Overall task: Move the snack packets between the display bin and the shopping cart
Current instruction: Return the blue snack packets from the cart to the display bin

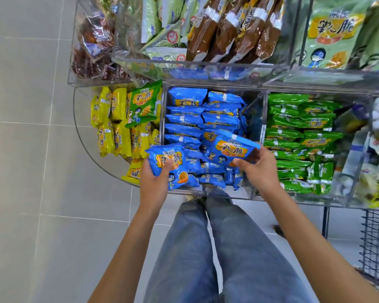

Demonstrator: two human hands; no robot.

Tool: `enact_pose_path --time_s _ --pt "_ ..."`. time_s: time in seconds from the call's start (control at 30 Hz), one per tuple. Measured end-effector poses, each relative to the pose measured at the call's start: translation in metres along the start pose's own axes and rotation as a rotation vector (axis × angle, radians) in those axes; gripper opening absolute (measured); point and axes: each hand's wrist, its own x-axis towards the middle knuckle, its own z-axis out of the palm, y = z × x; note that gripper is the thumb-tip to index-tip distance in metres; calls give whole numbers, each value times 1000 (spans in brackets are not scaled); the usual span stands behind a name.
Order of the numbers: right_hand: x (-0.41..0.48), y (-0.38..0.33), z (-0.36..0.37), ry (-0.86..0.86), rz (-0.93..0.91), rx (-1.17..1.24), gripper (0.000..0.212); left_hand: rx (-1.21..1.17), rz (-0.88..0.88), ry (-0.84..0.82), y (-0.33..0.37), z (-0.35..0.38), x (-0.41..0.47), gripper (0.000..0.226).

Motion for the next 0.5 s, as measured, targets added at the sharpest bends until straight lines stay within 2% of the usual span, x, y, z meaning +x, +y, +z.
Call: enact_pose_path --time_s 0.1,0.23,0.3,0.37,0.43,0.5 --pt "11 8 21 120 -160 -295 33 -4 -16 -3 -4 -1 2 30" --pt "25 12 42 220 -199 -392 19 15 -30 -65 -3 5 0 27" --pt "28 14 43 213 -195 -430 20 26 -40 -110 -3 9 -1 31" --pt "22 14 38 203 -145 -387 32 -1 -42 -154 -3 13 -3 26" --pt "9 13 31 277 -103 -258 39 -29 -51 -189 -1 18 -6 22" --pt "-10 7 26 229 -78 -63 26 -17 -62 -236 2 22 -9 25"
